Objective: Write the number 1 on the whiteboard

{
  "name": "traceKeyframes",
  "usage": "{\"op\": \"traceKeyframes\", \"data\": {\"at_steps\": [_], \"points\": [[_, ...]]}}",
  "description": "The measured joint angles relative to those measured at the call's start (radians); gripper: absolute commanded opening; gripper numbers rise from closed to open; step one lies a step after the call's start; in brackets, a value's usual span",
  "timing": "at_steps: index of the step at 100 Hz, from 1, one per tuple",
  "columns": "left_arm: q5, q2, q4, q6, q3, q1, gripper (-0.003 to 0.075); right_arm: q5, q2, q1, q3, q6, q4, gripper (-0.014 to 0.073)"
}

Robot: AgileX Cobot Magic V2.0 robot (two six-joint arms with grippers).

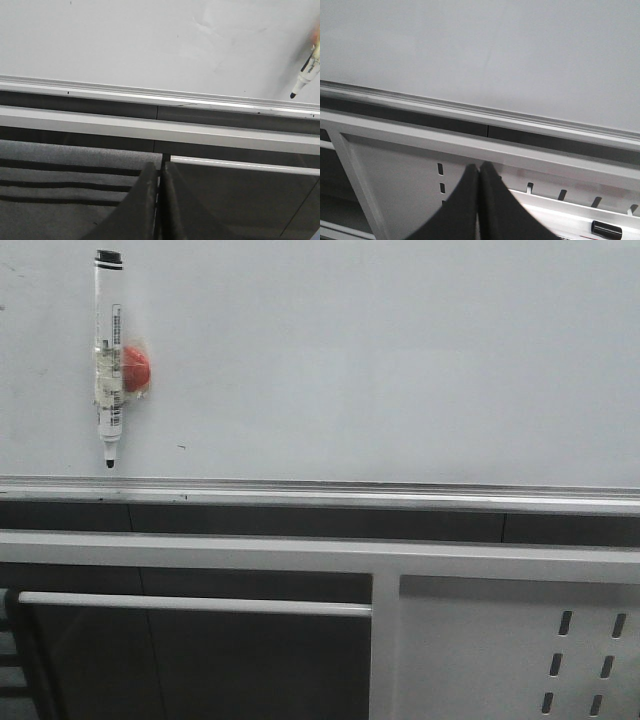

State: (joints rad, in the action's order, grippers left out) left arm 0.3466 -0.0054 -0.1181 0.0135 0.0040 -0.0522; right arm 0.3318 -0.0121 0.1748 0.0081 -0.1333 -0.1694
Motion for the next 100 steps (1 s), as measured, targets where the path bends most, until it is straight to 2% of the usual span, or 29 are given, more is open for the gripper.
{"op": "traceKeyframes", "data": {"at_steps": [68, 75, 86, 91, 100], "points": [[-0.004, 0.000, -0.018, 0.000, 0.000, 0.000, -0.0020, 0.000, 0.000, 0.000, 0.000, 0.000, 0.000, -0.0050], [-0.026, 0.000, -0.121, 0.000, 0.000, 0.000, -0.0020, 0.000, 0.000, 0.000, 0.000, -0.002, -0.004, -0.0050], [-0.077, 0.000, -0.392, 0.000, 0.000, 0.000, -0.0020, -0.056, 0.000, 0.000, 0.000, -0.002, -0.023, -0.0050], [-0.100, 0.000, -0.483, 0.000, 0.000, 0.000, -0.0020, -0.140, 0.000, 0.000, 0.000, -0.002, 0.009, -0.0050], [-0.143, 0.000, -0.636, 0.000, 0.000, 0.000, -0.0020, -0.345, 0.000, 0.000, 0.000, -0.021, 0.152, -0.0050]]}}
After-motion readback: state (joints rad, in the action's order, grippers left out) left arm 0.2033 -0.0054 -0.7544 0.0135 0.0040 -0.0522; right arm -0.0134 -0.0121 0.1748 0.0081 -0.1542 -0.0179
